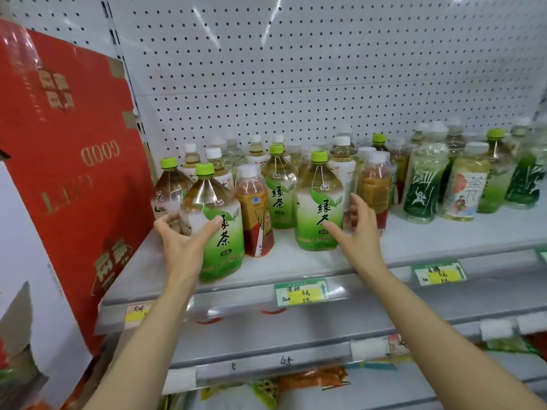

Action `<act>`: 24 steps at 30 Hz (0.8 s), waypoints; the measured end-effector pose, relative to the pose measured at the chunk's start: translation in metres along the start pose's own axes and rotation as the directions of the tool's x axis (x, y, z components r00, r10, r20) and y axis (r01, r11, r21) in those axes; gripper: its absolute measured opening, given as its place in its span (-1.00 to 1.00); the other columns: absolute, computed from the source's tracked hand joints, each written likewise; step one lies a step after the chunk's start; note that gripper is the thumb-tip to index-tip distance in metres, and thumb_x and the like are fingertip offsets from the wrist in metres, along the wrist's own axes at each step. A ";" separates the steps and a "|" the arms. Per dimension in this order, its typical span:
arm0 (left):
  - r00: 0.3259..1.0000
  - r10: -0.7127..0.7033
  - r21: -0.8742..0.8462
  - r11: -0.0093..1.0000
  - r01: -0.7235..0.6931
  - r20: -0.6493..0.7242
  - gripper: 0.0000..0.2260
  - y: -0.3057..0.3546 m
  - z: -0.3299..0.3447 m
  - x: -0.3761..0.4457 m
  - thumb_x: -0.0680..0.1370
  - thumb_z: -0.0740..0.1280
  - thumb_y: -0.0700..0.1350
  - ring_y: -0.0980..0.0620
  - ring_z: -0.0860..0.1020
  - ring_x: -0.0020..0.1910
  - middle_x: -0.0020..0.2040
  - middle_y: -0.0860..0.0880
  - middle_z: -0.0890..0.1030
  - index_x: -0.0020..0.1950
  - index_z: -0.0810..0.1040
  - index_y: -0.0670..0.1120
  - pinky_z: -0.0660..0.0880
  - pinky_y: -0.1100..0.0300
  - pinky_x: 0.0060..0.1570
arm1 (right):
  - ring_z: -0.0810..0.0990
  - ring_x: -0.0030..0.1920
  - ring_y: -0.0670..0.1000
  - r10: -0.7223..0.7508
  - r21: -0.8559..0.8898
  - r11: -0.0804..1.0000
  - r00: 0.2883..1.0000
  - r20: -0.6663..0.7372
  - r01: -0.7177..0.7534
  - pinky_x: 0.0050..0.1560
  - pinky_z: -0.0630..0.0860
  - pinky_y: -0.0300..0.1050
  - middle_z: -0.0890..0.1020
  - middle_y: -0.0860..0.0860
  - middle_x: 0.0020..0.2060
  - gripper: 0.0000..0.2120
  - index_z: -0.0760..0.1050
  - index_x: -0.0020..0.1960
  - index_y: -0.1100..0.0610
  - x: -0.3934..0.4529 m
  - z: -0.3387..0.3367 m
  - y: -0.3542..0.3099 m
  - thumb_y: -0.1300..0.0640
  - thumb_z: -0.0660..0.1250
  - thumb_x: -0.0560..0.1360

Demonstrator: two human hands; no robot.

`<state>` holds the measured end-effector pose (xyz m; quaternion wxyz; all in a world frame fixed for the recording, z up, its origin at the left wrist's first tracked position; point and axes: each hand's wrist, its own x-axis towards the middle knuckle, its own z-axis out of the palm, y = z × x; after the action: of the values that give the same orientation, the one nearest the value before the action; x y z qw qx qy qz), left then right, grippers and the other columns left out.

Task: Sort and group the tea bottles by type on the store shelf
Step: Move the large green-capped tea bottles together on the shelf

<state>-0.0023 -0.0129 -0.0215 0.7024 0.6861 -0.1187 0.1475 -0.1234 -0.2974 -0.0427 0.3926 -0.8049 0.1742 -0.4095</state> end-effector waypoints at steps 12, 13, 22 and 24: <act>0.999 0.027 -0.342 0.939 -0.018 0.021 -0.63 0.026 0.002 -0.008 0.51 0.43 -0.15 0.21 0.63 -0.29 -0.11 0.08 0.58 0.21 0.32 -0.07 0.60 0.25 -0.32 | 0.56 0.26 -0.04 0.159 0.480 0.856 0.982 0.105 -0.190 0.25 0.55 0.03 0.58 -0.11 0.25 -0.14 0.34 0.44 -0.10 0.021 0.026 -0.022 -0.15 0.63 0.24; 0.999 0.028 -0.362 0.932 -0.017 0.025 -0.65 0.028 0.004 -0.011 0.51 0.43 -0.15 0.20 0.63 -0.28 -0.11 0.09 0.58 0.19 0.34 -0.07 0.60 0.25 -0.32 | 0.60 0.20 -0.06 0.175 0.517 0.833 0.980 0.092 -0.197 0.20 0.58 -0.04 0.62 -0.12 0.18 -0.23 0.38 0.42 -0.05 0.018 0.021 -0.026 -0.08 0.61 0.30; 0.987 0.062 -0.457 0.889 0.014 0.151 -0.60 0.053 0.081 -0.065 0.43 0.50 -0.11 0.06 0.63 -0.17 -0.13 0.08 0.63 0.14 0.37 -0.09 0.63 0.17 -0.24 | 0.69 0.08 0.10 0.200 0.663 0.721 0.977 0.079 -0.201 -0.02 0.64 0.04 0.69 0.03 0.10 -0.23 0.42 0.40 0.03 -0.028 -0.078 -0.014 -0.02 0.63 0.26; 0.982 0.059 -0.454 0.891 0.030 0.180 -0.56 0.060 0.105 -0.084 0.38 0.54 -0.06 0.03 0.63 -0.15 -0.12 0.08 0.63 0.10 0.39 -0.06 0.63 0.12 -0.19 | 0.69 0.08 0.12 0.247 0.659 0.721 0.968 0.046 -0.216 -0.04 0.64 0.03 0.69 0.06 0.11 -0.21 0.40 0.41 0.10 -0.040 -0.110 0.001 -0.04 0.61 0.26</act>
<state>-0.0989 -0.1209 0.0058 0.8276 0.5129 -0.2213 0.0551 -0.2353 -0.3274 -0.0253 0.6948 -0.5771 0.1267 -0.4102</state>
